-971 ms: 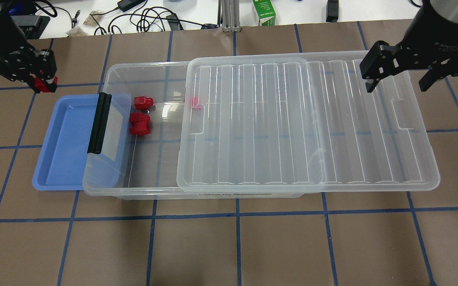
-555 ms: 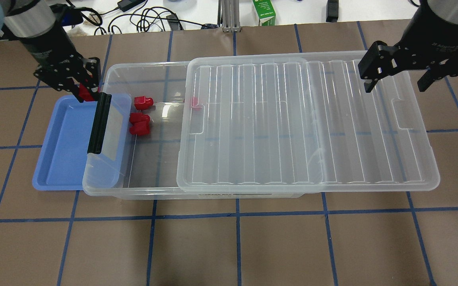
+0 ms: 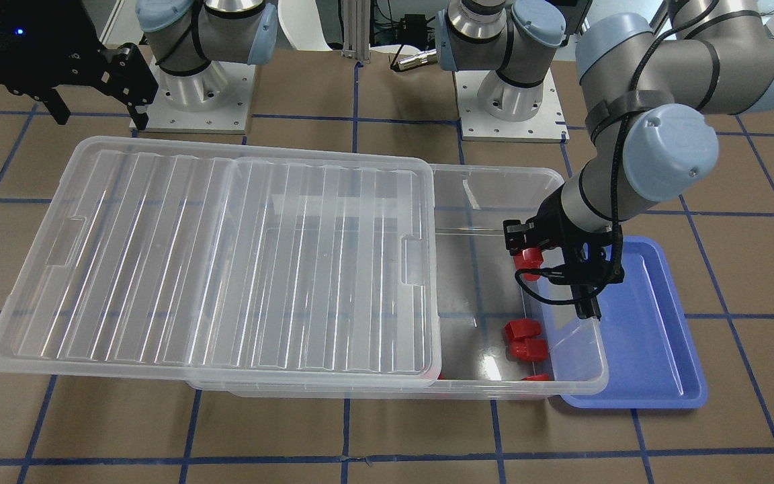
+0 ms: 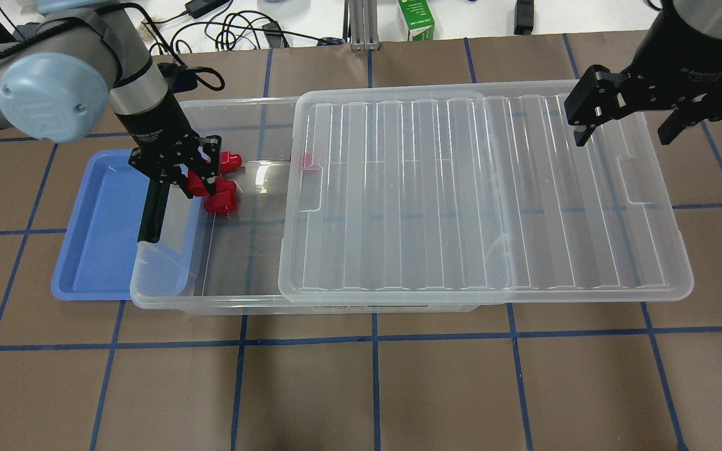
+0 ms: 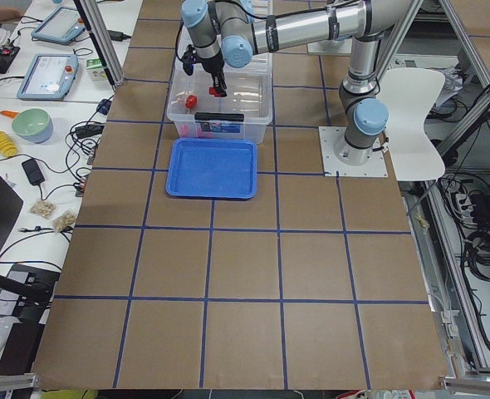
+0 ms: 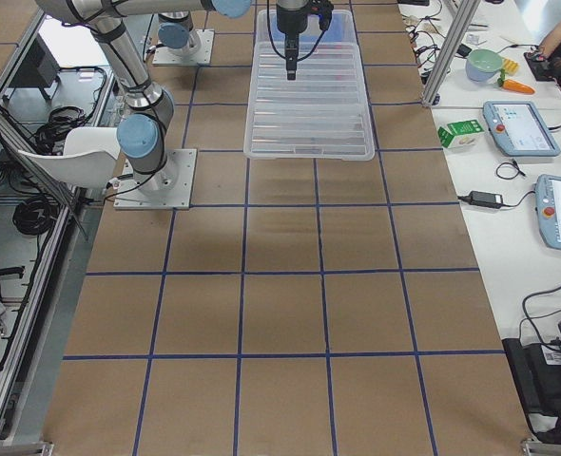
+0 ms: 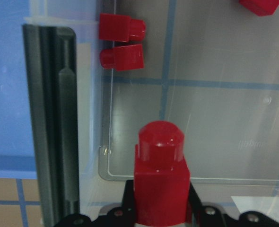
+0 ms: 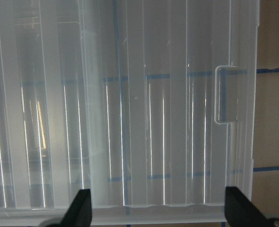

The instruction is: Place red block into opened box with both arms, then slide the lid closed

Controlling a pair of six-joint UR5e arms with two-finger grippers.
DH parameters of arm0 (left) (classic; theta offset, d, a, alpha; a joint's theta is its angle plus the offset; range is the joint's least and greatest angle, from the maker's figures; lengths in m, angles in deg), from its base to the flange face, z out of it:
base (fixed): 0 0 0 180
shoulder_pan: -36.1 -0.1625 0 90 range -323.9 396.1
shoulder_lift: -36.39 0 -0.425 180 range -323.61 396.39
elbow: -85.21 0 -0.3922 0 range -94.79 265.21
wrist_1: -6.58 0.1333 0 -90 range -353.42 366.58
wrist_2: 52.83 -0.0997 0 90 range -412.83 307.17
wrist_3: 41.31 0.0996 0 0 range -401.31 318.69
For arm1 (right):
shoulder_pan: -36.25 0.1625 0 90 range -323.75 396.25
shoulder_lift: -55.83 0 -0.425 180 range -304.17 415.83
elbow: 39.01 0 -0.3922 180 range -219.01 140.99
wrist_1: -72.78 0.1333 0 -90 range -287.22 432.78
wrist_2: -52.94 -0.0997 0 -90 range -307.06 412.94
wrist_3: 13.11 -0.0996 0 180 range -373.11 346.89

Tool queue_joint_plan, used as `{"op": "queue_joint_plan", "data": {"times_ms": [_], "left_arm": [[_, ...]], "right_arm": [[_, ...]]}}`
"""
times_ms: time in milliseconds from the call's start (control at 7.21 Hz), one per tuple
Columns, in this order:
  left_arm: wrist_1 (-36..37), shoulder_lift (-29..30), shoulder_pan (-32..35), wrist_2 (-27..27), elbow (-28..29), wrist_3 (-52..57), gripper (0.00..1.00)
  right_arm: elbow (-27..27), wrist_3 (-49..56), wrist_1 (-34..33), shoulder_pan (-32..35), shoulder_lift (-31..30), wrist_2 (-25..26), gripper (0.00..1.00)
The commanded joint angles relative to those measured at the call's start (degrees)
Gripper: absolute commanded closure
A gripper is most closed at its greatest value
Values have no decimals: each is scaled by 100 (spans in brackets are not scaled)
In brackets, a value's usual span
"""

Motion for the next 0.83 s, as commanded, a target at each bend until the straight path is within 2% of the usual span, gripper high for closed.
{"op": "queue_joint_plan", "data": {"times_ms": [0,693], "left_arm": [[454,171,16,108,-440,1,100],[1024,741,183,108,-520,1,100]], "right_arm": [[-6,7,-5,0,0,-4,0],[-6,16,30,-9,0,5,0]]}}
